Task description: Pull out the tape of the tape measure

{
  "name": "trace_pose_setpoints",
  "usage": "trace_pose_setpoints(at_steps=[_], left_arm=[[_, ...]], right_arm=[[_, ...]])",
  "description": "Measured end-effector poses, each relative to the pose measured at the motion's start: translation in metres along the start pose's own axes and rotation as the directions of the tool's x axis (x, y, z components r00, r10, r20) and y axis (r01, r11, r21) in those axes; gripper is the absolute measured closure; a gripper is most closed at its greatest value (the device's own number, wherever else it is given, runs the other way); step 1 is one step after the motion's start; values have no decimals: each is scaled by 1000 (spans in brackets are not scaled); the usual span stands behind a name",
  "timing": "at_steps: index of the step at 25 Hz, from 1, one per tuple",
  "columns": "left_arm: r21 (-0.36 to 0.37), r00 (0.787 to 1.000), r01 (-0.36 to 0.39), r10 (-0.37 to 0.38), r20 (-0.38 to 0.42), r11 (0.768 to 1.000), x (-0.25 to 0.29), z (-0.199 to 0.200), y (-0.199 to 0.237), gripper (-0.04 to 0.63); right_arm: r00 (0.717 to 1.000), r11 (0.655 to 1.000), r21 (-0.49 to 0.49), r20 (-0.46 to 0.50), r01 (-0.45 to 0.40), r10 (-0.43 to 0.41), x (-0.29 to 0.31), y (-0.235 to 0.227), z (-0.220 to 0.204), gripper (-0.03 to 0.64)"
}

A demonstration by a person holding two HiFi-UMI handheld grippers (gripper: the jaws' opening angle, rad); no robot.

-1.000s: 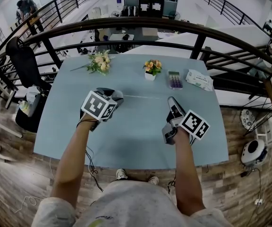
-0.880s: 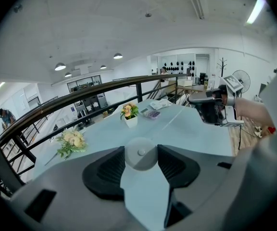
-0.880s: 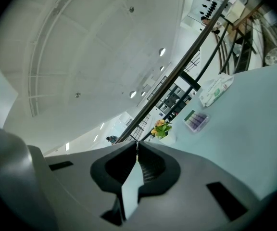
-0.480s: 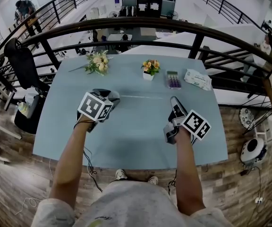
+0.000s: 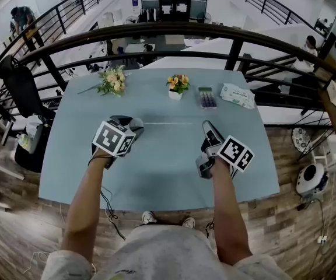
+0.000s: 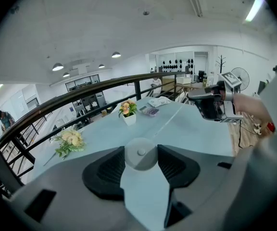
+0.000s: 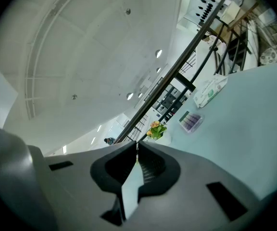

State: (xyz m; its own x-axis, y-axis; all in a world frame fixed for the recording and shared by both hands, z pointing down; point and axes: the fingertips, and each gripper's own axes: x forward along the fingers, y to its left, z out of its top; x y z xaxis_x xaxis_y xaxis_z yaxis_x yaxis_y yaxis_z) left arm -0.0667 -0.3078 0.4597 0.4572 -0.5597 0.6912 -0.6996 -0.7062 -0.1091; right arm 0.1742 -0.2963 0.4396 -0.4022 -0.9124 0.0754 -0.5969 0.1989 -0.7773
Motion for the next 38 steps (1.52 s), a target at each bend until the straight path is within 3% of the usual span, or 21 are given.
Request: trace_pose_setpoints(at_steps=[17, 38], left_arm=[[35, 999, 42, -41, -20, 998, 37, 0, -26, 382], [-17, 988, 102, -103, -115, 995, 108, -41, -43, 380]], right_arm=[[998, 998, -4, -16, 66, -67, -14, -30, -8, 600], [965, 972, -106, -140, 208, -221, -3, -99, -39, 600]])
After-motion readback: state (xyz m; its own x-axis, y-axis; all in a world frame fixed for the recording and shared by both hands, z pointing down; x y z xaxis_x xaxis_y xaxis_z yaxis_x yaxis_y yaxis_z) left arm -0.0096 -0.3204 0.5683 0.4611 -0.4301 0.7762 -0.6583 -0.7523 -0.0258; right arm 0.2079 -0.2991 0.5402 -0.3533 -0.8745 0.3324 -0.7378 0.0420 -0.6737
